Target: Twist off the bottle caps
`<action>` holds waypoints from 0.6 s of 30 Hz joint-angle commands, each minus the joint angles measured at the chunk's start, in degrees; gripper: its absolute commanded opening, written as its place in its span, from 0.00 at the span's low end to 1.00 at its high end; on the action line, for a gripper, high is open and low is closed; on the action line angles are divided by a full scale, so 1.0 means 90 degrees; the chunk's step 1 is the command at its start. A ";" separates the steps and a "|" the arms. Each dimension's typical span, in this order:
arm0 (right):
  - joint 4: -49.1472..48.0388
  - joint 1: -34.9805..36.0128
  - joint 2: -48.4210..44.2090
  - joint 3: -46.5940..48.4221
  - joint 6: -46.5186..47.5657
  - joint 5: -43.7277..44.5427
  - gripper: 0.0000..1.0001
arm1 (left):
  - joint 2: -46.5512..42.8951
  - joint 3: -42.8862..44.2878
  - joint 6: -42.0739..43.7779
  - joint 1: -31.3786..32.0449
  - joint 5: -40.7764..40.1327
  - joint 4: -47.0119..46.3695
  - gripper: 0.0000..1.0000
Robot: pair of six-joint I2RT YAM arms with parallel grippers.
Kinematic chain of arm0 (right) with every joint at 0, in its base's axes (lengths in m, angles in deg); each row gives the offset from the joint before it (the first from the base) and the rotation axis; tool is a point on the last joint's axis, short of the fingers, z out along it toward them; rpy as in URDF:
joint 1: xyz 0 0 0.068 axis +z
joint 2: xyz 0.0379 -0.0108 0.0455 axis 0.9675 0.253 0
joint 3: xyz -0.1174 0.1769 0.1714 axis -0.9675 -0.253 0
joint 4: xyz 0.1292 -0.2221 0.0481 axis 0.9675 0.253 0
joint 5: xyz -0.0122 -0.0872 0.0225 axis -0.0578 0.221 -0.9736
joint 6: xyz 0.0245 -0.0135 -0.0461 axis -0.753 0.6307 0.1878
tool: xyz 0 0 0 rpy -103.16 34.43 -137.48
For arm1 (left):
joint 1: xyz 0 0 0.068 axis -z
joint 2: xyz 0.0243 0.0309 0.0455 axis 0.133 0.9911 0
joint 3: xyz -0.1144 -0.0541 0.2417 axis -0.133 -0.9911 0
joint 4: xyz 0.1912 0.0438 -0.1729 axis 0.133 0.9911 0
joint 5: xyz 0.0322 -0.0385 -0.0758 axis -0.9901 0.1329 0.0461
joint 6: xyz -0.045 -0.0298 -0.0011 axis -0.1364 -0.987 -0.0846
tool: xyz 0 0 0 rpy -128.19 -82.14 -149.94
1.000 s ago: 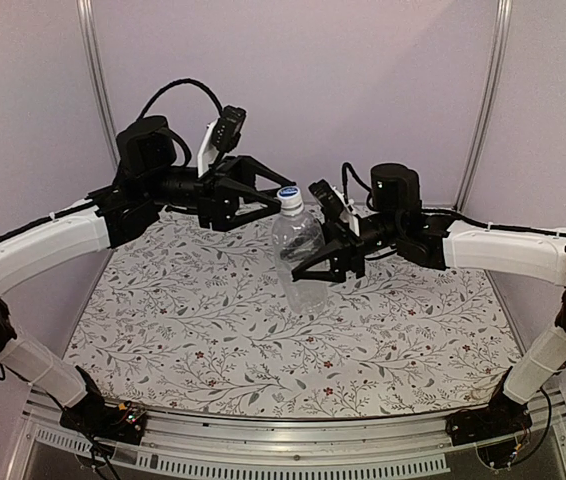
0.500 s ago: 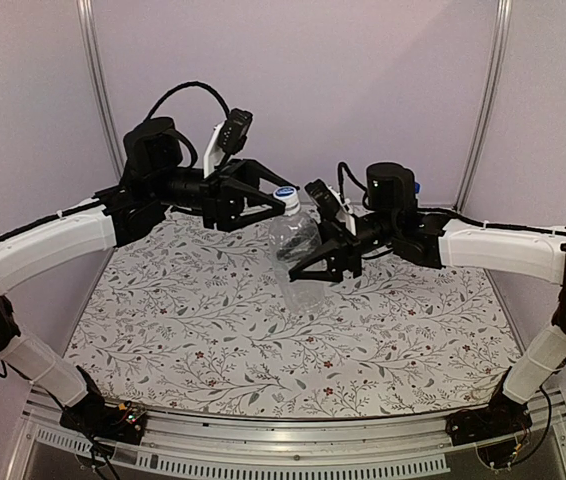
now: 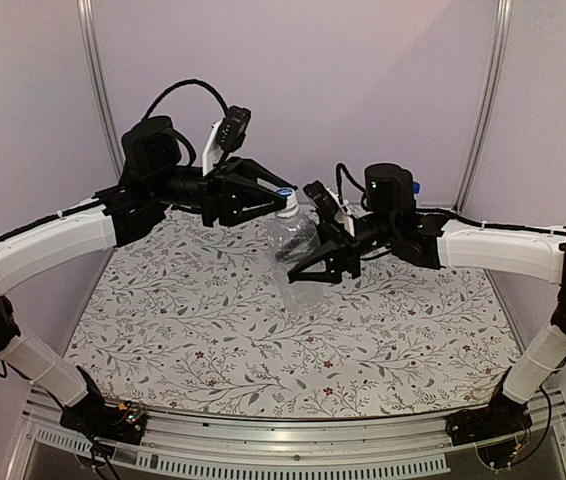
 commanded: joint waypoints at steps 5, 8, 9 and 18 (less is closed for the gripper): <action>0.0211 0.0033 0.0011 0.0136 -0.0104 0.1025 0.44 | -0.0286 -0.0070 -0.0080 -0.0004 -0.0802 0.0150 0.11; 0.0347 0.0031 -0.0037 0.0157 -0.0080 0.1775 0.44 | -0.0645 -0.0320 -0.0152 0.0156 -0.1918 0.0310 0.06; 0.0379 0.0031 -0.0065 0.0162 -0.0090 0.2041 0.44 | -0.0758 -0.0369 -0.0156 0.0253 -0.2475 0.0407 0.05; 0.0557 0.0031 -0.0076 0.0233 -0.0199 0.3971 0.44 | -0.1048 -0.0288 -0.0734 0.1358 -0.7254 0.1423 0.07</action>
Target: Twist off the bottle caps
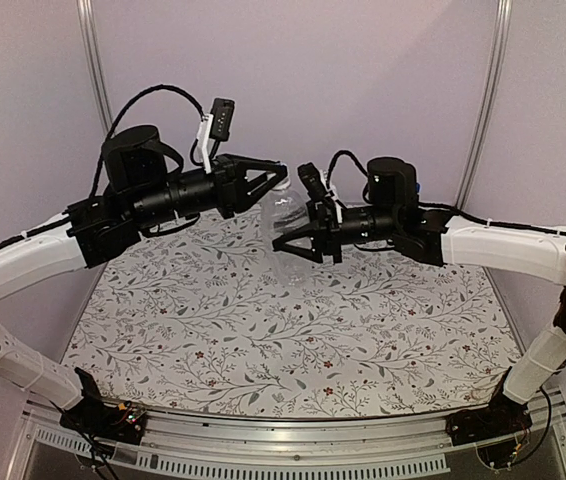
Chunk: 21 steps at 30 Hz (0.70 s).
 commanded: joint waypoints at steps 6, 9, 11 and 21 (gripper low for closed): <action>0.0426 0.0030 0.0078 0.0039 -0.0033 0.1208 0.43 | 0.0066 0.0171 -0.0511 0.0453 -0.2355 0.0333 0.10; 0.0414 0.0024 0.0064 0.0017 -0.0021 0.1253 0.43 | 0.0018 0.0137 -0.0483 0.0458 -0.2457 0.0349 0.12; 0.0404 0.0026 0.0068 0.0009 -0.0016 0.1153 0.43 | -0.0005 0.0099 -0.0386 0.0454 -0.2387 0.0296 0.17; 0.0214 0.0023 0.0000 -0.0033 0.0330 -0.0460 0.43 | -0.0078 -0.0121 -0.0106 0.0446 -0.1297 -0.0158 0.36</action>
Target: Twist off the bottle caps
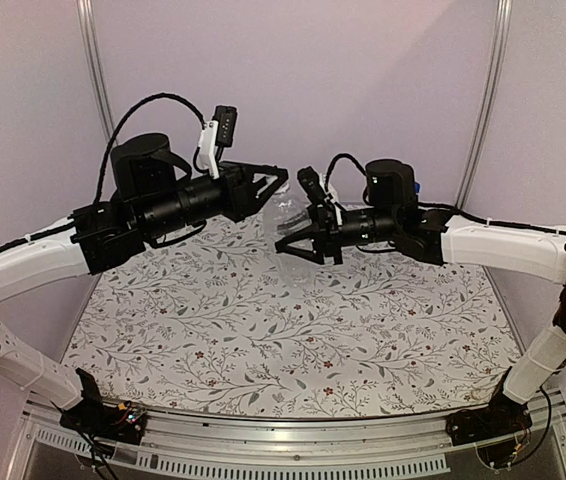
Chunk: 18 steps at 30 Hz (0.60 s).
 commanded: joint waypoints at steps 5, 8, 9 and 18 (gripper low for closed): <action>-0.0194 0.0004 0.0012 -0.0047 0.0173 -0.1098 0.43 | -0.0148 -0.0073 0.0157 0.0050 0.0678 -0.0331 0.55; -0.0195 0.0005 -0.0002 -0.0080 0.0155 -0.1181 0.43 | -0.0211 -0.0085 0.0241 0.0039 0.0789 -0.0326 0.67; -0.0202 0.0004 -0.0011 -0.0103 0.0167 -0.1212 0.43 | -0.0245 -0.0088 0.0292 0.0027 0.0856 -0.0318 0.71; -0.0041 0.0004 -0.0030 -0.0102 0.0281 -0.2375 0.43 | -0.0463 -0.0031 0.0987 -0.0432 0.3016 -0.0240 0.89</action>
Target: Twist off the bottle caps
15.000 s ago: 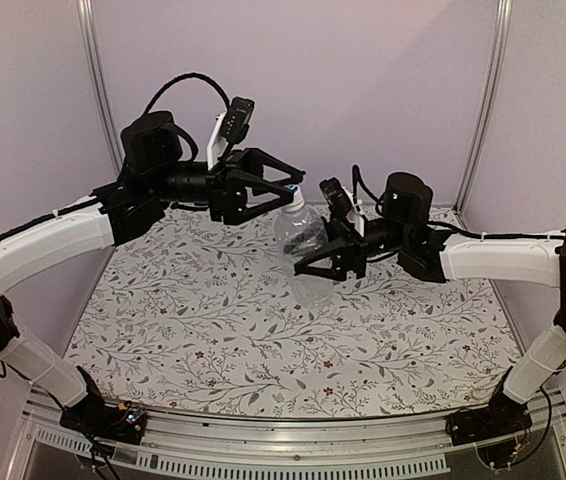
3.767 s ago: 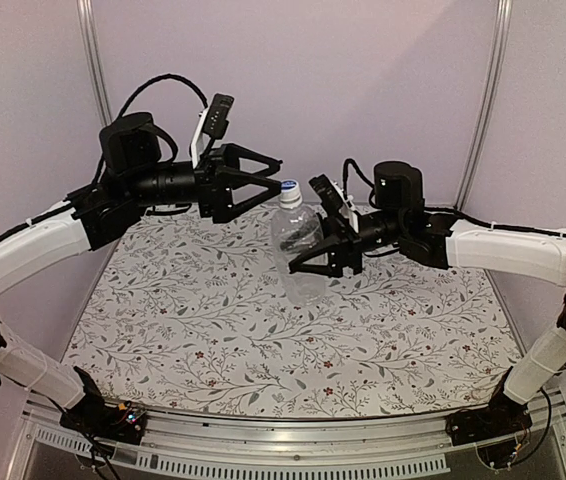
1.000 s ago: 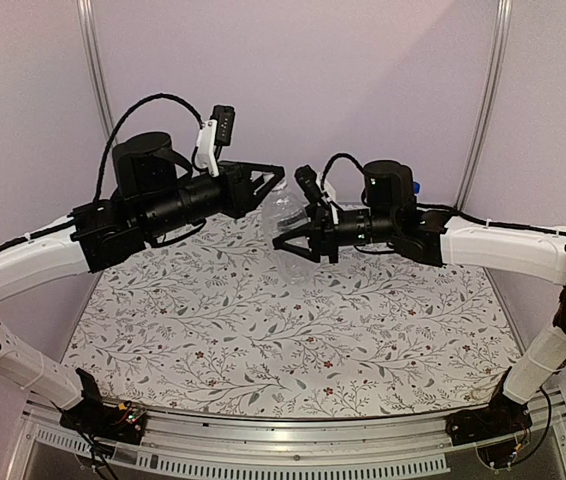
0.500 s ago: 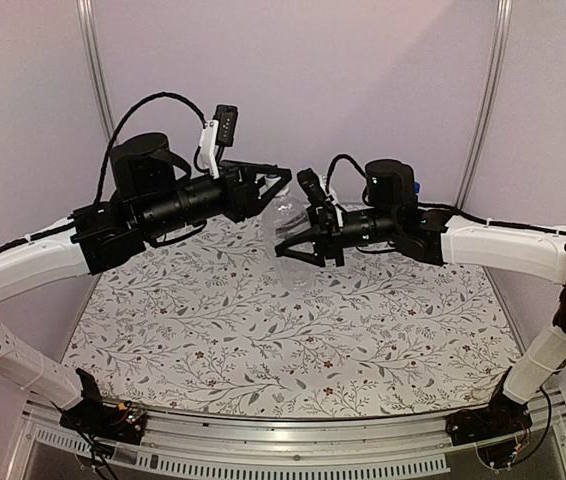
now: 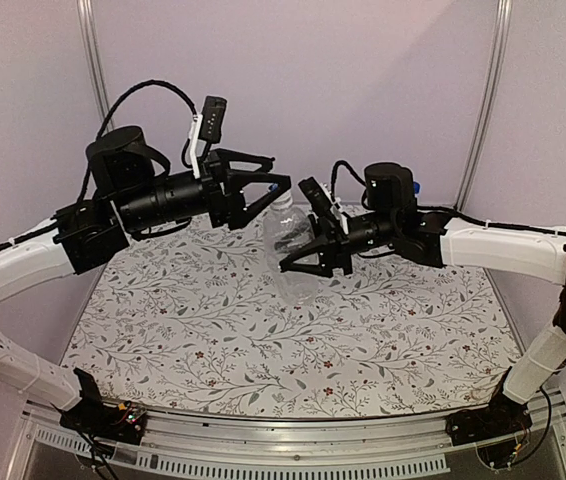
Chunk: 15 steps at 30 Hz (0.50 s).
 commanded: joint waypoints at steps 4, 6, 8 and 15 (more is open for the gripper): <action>0.0259 0.0019 0.0081 0.0184 0.0237 -0.1347 0.43 | -0.0019 0.0144 0.0548 -0.0672 0.2615 -0.0069 0.87; 0.0409 0.0028 0.0125 0.0280 0.0302 -0.1543 0.43 | 0.0078 0.0218 0.0577 -0.0823 0.3284 -0.0146 0.85; 0.0577 0.0061 0.0186 0.0375 0.0385 -0.1651 0.43 | 0.0195 0.0290 0.0670 -0.0930 0.3817 -0.0206 0.84; 0.0843 0.0117 0.0327 0.0527 0.0592 -0.1744 0.43 | 0.0731 0.0676 0.0870 -0.1002 0.4715 -0.0199 0.77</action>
